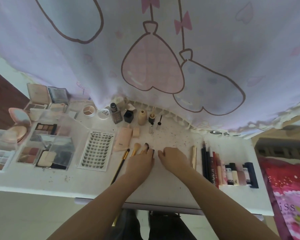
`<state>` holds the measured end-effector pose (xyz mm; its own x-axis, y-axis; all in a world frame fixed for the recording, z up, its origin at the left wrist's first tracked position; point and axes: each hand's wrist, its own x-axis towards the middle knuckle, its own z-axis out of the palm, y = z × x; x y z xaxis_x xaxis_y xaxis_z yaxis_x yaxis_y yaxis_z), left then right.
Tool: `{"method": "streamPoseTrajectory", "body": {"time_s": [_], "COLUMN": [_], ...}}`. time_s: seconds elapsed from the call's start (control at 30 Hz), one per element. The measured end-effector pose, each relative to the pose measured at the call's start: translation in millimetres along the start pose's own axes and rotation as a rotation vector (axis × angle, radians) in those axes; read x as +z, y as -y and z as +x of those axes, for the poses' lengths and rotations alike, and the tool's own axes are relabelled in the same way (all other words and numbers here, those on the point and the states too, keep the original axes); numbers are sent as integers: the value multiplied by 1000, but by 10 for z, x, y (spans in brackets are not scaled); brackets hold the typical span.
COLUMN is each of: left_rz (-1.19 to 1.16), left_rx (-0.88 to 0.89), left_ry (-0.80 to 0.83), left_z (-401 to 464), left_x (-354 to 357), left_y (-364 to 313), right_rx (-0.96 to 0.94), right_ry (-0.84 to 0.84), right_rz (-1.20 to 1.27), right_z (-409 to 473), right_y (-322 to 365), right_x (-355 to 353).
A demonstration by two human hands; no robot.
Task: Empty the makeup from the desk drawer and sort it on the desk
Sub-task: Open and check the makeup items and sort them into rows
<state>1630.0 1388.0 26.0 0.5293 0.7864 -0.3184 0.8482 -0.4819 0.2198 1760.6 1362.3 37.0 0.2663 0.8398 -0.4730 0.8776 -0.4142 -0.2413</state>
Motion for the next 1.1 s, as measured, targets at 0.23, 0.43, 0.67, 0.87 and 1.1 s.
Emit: {"method": "streamPoseTrajectory", "body": {"time_s": [0.23, 0.43, 0.67, 0.87, 1.1], "left_rz": [-147, -254, -228, -399, -686], "left_rx": [161, 30, -8, 70, 169], "left_ry": [100, 162, 133, 81, 265], "left_z": [241, 365, 277, 53, -106], "left_x": [102, 287, 143, -138, -402], "left_y": [-797, -1194, -934, -704, -367], "right_rx": [256, 255, 160, -58, -242], "right_ry": [-70, 39, 130, 108, 282], "right_rz": [79, 149, 417, 378, 525], "right_z": [91, 184, 162, 66, -213], "right_y": [-807, -867, -845, -651, -520], "right_x": [-460, -307, -527, -645, -823]}}
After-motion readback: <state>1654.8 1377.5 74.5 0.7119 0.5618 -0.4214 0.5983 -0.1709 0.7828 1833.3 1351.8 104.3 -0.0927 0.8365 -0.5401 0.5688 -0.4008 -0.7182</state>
